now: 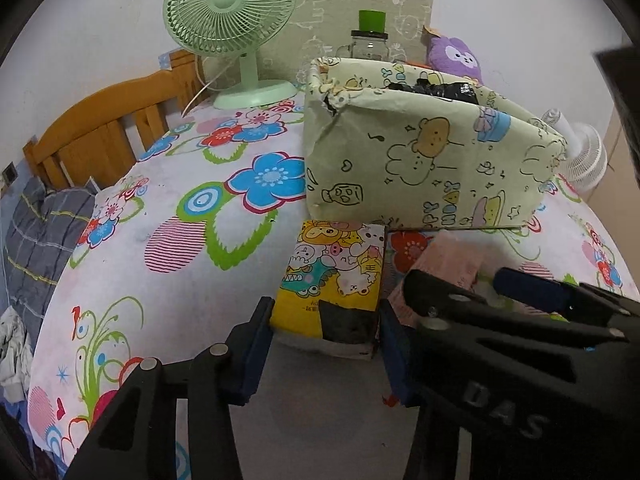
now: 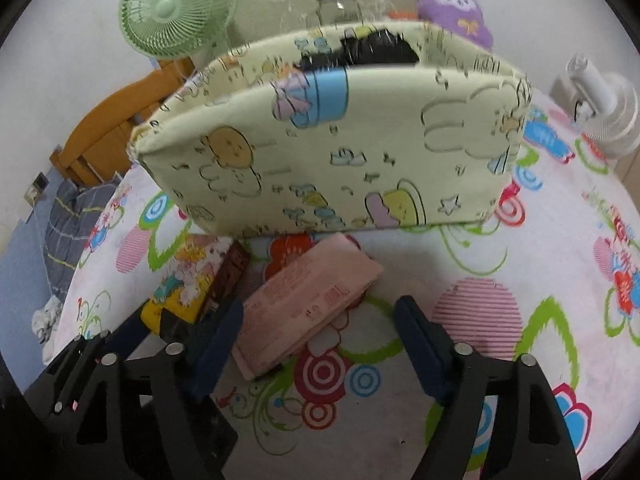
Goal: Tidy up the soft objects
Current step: 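Grasp the yellow cartoon tissue pack with the left tool while the right tool grasps the pink packet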
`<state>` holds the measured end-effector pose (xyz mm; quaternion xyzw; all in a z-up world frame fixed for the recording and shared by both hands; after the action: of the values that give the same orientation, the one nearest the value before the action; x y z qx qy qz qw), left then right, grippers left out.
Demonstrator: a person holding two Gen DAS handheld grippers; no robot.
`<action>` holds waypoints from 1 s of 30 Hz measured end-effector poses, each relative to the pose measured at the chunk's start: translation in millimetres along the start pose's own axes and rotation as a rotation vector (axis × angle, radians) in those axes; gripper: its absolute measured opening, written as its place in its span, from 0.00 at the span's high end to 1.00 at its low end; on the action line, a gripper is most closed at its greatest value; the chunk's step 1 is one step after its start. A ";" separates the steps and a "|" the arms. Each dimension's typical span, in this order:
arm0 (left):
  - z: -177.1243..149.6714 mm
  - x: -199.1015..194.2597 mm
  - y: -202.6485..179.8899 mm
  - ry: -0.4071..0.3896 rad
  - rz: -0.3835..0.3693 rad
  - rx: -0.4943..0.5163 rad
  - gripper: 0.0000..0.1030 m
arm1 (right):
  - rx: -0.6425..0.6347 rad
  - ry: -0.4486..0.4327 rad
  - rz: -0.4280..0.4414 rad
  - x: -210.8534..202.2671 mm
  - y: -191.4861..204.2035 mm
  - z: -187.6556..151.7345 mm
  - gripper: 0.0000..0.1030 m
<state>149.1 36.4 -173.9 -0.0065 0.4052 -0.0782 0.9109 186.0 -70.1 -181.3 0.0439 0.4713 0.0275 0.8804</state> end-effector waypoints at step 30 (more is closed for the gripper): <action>-1.3 1.0 7.9 -0.004 0.048 0.044 0.50 | -0.135 -0.050 -0.068 9.7 23.4 4.9 0.53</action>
<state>149.9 44.2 -176.2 0.0233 0.4016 -0.0652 0.9132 195.3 -46.2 -184.3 -0.0308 0.4473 0.0280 0.8934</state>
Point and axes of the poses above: each gripper's, at about its wrist camera, not at the fingertips, and x roughly the way its jaws point, y to its left, z to its top, the point moved 4 cm from there along x, roughly the way its jaws point, and after that the axes turned 6 degrees about -z, right-handed, at the moved point
